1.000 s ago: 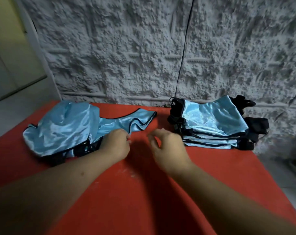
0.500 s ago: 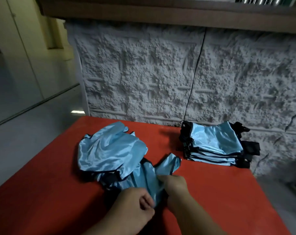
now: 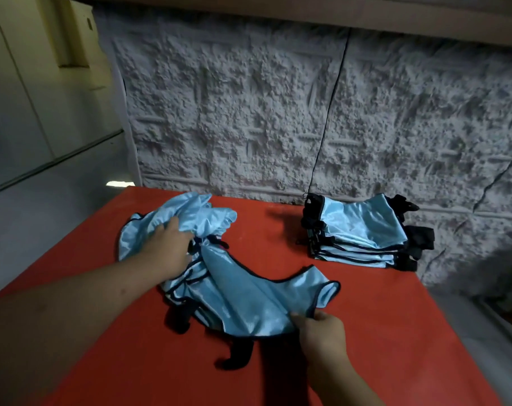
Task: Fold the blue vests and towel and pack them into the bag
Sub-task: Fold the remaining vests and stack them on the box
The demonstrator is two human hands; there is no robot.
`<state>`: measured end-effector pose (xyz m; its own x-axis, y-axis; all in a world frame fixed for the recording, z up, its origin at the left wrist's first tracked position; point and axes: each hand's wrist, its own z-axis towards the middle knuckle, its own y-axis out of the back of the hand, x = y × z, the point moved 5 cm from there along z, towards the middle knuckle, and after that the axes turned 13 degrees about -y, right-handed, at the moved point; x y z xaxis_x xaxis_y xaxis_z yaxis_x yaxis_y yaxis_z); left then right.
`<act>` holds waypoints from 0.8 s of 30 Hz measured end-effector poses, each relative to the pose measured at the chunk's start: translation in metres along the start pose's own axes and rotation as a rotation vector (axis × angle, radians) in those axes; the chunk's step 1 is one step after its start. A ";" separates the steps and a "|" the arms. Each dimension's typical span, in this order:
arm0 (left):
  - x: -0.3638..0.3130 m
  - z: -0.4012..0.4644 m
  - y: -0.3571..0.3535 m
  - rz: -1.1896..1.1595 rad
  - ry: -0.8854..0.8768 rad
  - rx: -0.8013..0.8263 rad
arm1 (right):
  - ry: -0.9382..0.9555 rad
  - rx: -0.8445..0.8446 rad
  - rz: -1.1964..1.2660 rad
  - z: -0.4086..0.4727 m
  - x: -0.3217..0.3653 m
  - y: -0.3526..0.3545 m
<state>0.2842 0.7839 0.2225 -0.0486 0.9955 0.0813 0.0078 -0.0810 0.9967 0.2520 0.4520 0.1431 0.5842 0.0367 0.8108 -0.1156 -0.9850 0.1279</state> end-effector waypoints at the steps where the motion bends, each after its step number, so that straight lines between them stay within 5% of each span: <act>1: 0.009 0.011 -0.003 -0.007 0.019 -0.016 | 0.019 -0.012 -0.020 0.006 0.004 0.000; 8: 0.052 0.063 -0.016 -0.097 0.111 0.004 | 0.042 -0.039 -0.070 0.027 0.021 0.005; 16: 0.069 0.080 -0.028 -0.193 0.164 0.007 | 0.031 -0.328 0.057 0.051 0.028 0.083; 21: -0.010 0.047 -0.005 -0.169 0.115 -0.350 | 0.095 -0.070 0.080 0.022 0.039 0.057; 24: -0.064 0.016 -0.018 -0.379 0.046 -0.222 | 0.113 0.014 0.198 0.000 0.046 0.055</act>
<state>0.3027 0.7223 0.1989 -0.0506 0.9540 -0.2954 -0.2339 0.2763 0.9322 0.2727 0.3993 0.1874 0.4578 -0.1398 0.8780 -0.2076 -0.9771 -0.0473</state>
